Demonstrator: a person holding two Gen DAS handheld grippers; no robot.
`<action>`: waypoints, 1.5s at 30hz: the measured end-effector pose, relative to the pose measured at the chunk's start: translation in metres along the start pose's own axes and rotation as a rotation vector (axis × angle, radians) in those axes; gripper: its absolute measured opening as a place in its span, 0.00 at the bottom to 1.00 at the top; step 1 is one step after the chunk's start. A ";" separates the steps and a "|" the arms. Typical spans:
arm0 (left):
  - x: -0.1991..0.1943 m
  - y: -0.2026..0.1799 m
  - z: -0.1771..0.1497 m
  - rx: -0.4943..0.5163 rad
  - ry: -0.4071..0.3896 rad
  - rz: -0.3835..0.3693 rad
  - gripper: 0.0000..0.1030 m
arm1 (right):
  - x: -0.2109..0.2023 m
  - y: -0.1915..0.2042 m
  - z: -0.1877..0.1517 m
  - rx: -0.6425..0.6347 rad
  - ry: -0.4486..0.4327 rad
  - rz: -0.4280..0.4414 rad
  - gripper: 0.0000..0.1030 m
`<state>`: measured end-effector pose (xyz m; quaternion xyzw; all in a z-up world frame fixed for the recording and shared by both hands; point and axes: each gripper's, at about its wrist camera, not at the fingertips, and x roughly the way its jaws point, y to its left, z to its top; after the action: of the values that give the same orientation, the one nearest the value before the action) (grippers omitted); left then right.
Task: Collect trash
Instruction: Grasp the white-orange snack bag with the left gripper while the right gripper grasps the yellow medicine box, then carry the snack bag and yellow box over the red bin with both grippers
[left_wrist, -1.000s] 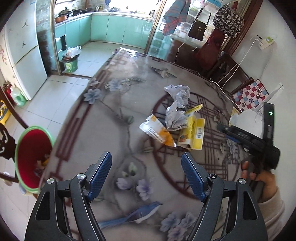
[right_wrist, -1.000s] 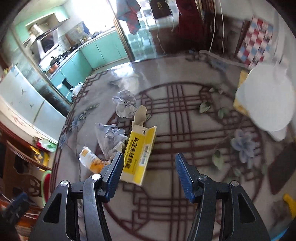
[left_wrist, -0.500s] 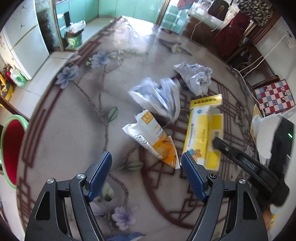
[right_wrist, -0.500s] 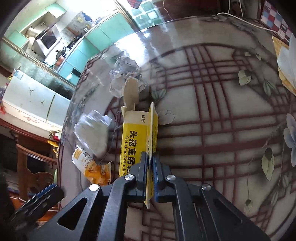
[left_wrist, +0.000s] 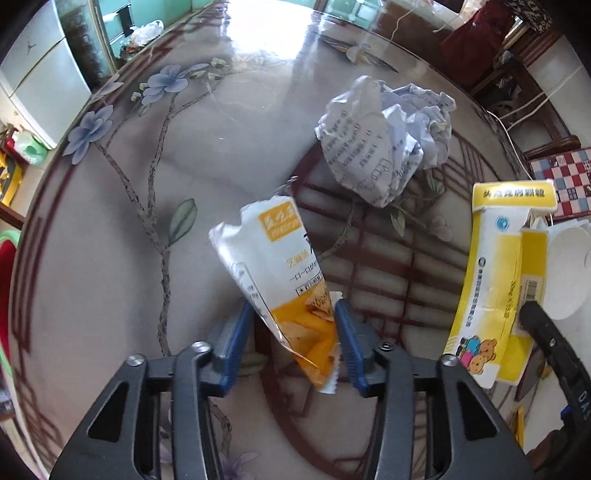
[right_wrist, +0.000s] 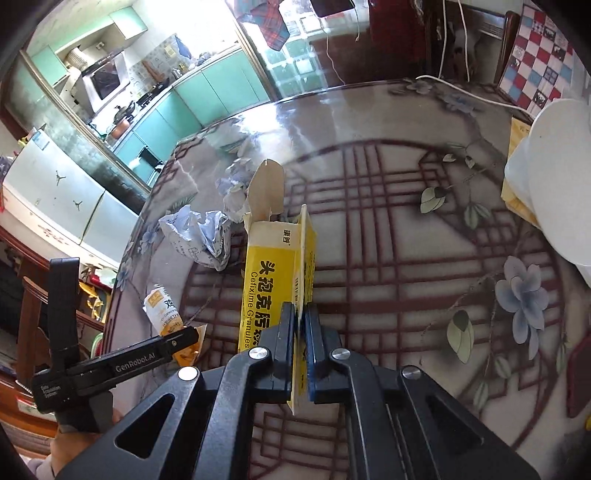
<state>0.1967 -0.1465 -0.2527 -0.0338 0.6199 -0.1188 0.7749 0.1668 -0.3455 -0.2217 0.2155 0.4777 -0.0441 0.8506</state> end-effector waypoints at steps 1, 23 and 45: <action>-0.002 0.001 0.003 0.009 -0.003 -0.002 0.35 | -0.001 0.002 0.001 -0.005 -0.003 -0.007 0.04; -0.119 0.009 -0.039 0.095 -0.254 -0.051 0.31 | -0.084 0.064 -0.022 -0.126 -0.132 -0.014 0.04; -0.173 0.027 -0.081 0.115 -0.357 -0.058 0.32 | -0.159 0.097 -0.060 -0.158 -0.234 0.035 0.04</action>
<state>0.0865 -0.0733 -0.1116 -0.0277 0.4634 -0.1685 0.8696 0.0604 -0.2543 -0.0853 0.1498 0.3735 -0.0162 0.9153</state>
